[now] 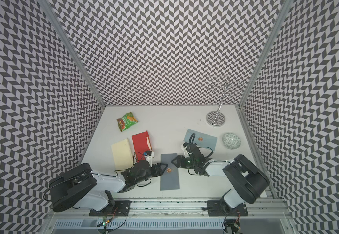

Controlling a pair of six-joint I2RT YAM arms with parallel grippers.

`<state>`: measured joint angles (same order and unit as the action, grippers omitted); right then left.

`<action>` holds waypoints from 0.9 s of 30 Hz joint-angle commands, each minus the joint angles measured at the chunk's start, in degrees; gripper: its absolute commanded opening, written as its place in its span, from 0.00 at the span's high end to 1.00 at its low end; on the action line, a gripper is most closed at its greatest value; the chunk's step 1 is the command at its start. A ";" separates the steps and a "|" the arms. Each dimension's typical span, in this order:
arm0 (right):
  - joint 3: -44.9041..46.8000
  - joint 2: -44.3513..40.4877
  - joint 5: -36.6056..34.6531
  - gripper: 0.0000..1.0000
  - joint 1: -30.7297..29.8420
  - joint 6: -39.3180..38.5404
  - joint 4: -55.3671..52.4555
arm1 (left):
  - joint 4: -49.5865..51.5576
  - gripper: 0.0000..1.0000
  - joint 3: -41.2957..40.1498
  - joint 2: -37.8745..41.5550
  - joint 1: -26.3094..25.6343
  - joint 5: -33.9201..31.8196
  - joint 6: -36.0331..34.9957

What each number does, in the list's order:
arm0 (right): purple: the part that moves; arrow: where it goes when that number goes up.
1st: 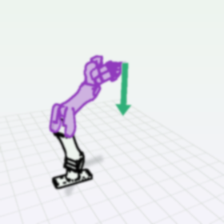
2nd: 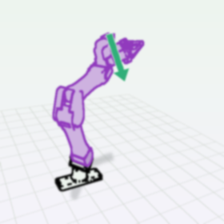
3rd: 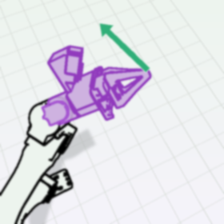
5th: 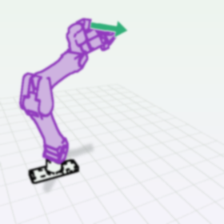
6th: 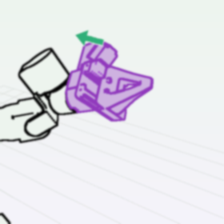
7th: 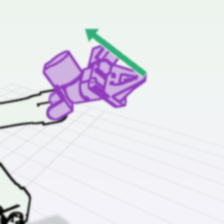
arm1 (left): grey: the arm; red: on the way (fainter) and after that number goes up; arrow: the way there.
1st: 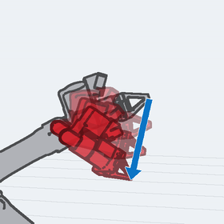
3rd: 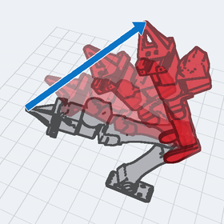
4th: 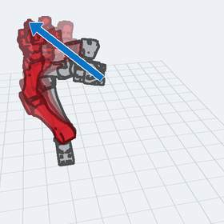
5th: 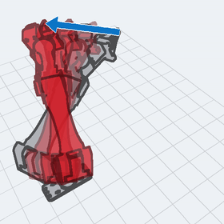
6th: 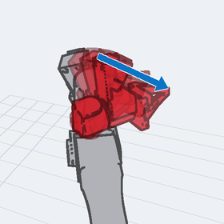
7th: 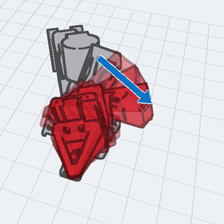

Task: Open the envelope
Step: Pick up the envelope from the center of the board.

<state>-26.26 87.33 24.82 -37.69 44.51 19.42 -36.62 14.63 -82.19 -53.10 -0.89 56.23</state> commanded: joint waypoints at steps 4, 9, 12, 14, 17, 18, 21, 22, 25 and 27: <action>2.94 -3.50 8.99 0.46 -0.16 3.25 8.98 | -0.81 0.28 -0.97 -1.28 -0.16 0.49 0.56; 6.57 -4.79 12.05 0.45 0.25 7.62 19.69 | -3.14 0.28 -1.89 -1.35 -0.16 0.97 0.80; 6.45 -3.93 13.06 0.45 0.25 7.96 20.86 | -4.19 0.28 -2.23 -1.45 -0.16 1.39 0.81; 6.64 -3.85 12.12 0.45 0.29 7.90 20.77 | -4.83 0.28 -2.62 -1.47 -0.16 1.43 1.00; 7.20 -4.32 10.96 0.44 0.26 7.84 21.43 | -5.44 0.28 -3.11 -1.26 -0.16 1.24 1.25; 7.52 -4.50 10.74 0.44 0.26 8.04 22.25 | -5.61 0.28 -3.21 -1.23 -0.16 1.19 1.32; 8.83 -4.12 10.91 0.44 0.25 9.17 26.12 | -5.82 0.28 -3.29 -1.30 -0.16 1.28 1.31; 9.16 -3.86 11.53 0.44 0.25 9.27 27.48 | -6.05 0.28 -3.36 -1.39 -0.16 1.40 1.41; 9.31 -2.27 11.42 0.45 0.25 9.94 29.13 | -7.45 0.29 -4.11 -1.43 -0.16 1.33 1.89; 10.00 -1.58 11.04 0.47 0.26 10.64 31.29 | -8.41 0.30 -4.63 -1.39 -0.11 1.28 2.14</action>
<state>-16.97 84.55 35.53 -37.12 53.30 42.87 -44.27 11.44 -82.83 -53.10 -0.47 57.76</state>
